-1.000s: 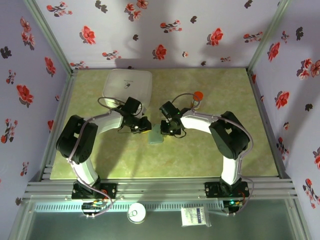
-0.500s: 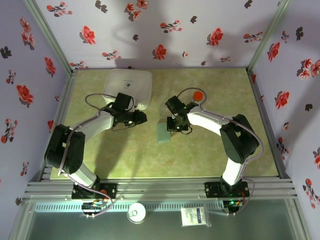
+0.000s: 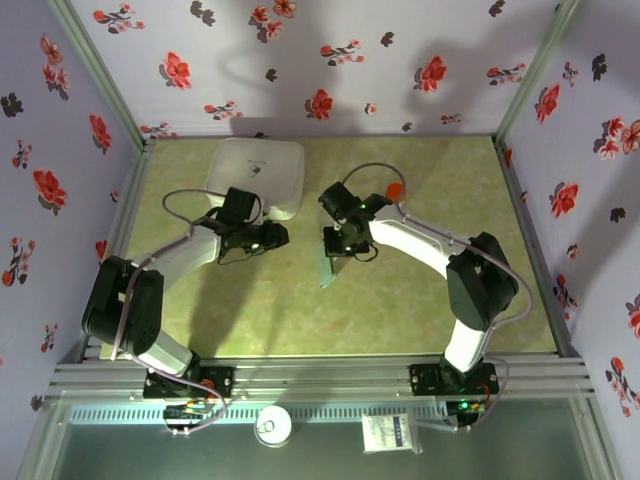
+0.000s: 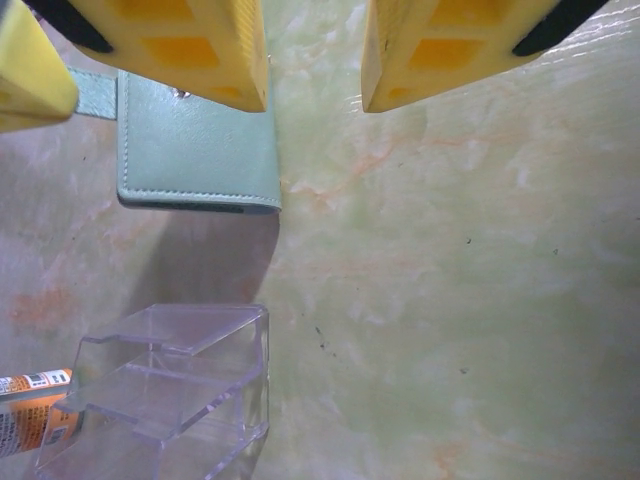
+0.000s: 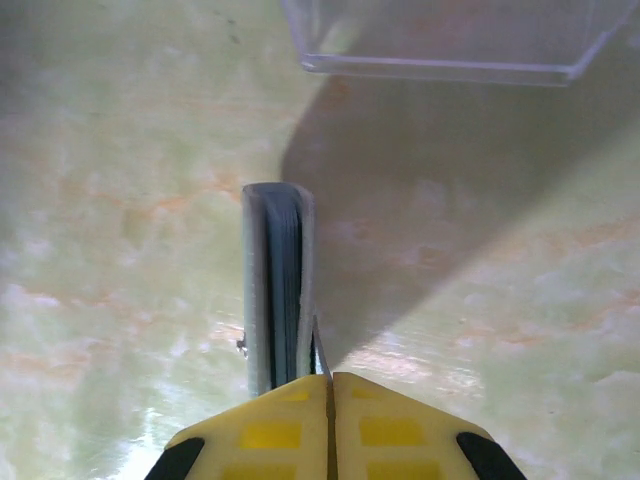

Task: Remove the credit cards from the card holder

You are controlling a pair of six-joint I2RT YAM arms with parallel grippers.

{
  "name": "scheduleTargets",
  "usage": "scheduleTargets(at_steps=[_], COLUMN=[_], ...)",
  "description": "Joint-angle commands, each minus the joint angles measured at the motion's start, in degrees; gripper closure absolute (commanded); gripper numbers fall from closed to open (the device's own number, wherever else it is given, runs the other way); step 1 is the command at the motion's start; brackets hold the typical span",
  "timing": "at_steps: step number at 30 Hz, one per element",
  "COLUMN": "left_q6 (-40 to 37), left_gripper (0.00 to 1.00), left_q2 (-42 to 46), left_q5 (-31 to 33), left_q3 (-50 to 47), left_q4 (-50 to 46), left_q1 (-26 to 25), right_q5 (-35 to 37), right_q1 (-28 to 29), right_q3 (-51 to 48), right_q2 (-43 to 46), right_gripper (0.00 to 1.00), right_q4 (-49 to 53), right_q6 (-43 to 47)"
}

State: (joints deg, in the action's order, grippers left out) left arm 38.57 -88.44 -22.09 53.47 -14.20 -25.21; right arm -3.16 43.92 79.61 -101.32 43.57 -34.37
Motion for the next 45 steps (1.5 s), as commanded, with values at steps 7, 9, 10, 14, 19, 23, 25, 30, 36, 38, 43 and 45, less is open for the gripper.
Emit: scheduleTargets(at_steps=[7, 9, 10, 14, 19, 23, 25, 30, 36, 38, 43, 45], left_q6=[-2.19, -2.26, -2.30, -2.51, -3.04, -2.80, -2.89, -3.23, -3.59, -3.46, -3.40, -3.18], left_gripper=[0.70, 0.71, 0.72, 0.77, 0.85, 0.91, 0.93, 0.96, 0.98, 0.98, 0.99, 0.99], left_q2=[2.43, 2.02, 1.62, -1.51, -5.25, -8.18, -9.41, -11.40, -12.41, -12.78, -13.65, -13.85], left_q5=[-1.45, -1.77, -2.23, -4.56, -5.61, -5.52, -5.04, -2.73, 0.13, 0.08, 0.61, 1.20], left_q3=[-1.51, -1.70, -1.83, -1.41, -0.20, 0.17, 0.96, 1.79, 1.72, 1.55, 1.86, 1.94], left_q4=[-2.16, -2.50, -2.28, -1.89, -1.96, -1.14, -1.93, -3.50, -5.37, -4.93, -5.20, -5.04], left_q1=[0.69, 0.68, 0.69, 0.54, -0.84, -2.01, -2.37, -2.99, -3.09, -3.22, -3.27, -3.23], right_q5=[3.07, 2.65, 2.78, 5.28, 6.73, 6.44, 5.64, 4.88, 4.77, 4.71, 3.16, 3.12], right_q1=[5.37, 5.46, 5.47, 5.02, 2.83, 0.64, -0.37, -1.77, -2.60, -2.76, -3.67, -4.00], right_q3=[7.67, 7.28, 7.07, 5.45, 0.47, -4.64, -6.28, -9.18, -11.48, -12.09, -13.69, -13.83], right_q2=[-3.55, -3.45, -3.37, -1.94, 0.62, 2.16, 2.44, 2.22, 1.71, 1.47, -0.03, -0.97], right_gripper=[0.95, 0.95, 0.95, 0.95, 0.94, 0.94, 0.95, 0.95, 0.96, 0.95, 0.96, 0.96], right_q4=[1.07, -0.09, -0.15, 1.17, 1.53, -0.51, -1.44, -3.44, -5.93, -6.75, -10.57, -11.70], right_q6=[-8.34, -9.06, -9.14, -8.34, -7.25, -6.52, -6.41, -6.15, -6.30, -6.17, -5.34, -4.88])
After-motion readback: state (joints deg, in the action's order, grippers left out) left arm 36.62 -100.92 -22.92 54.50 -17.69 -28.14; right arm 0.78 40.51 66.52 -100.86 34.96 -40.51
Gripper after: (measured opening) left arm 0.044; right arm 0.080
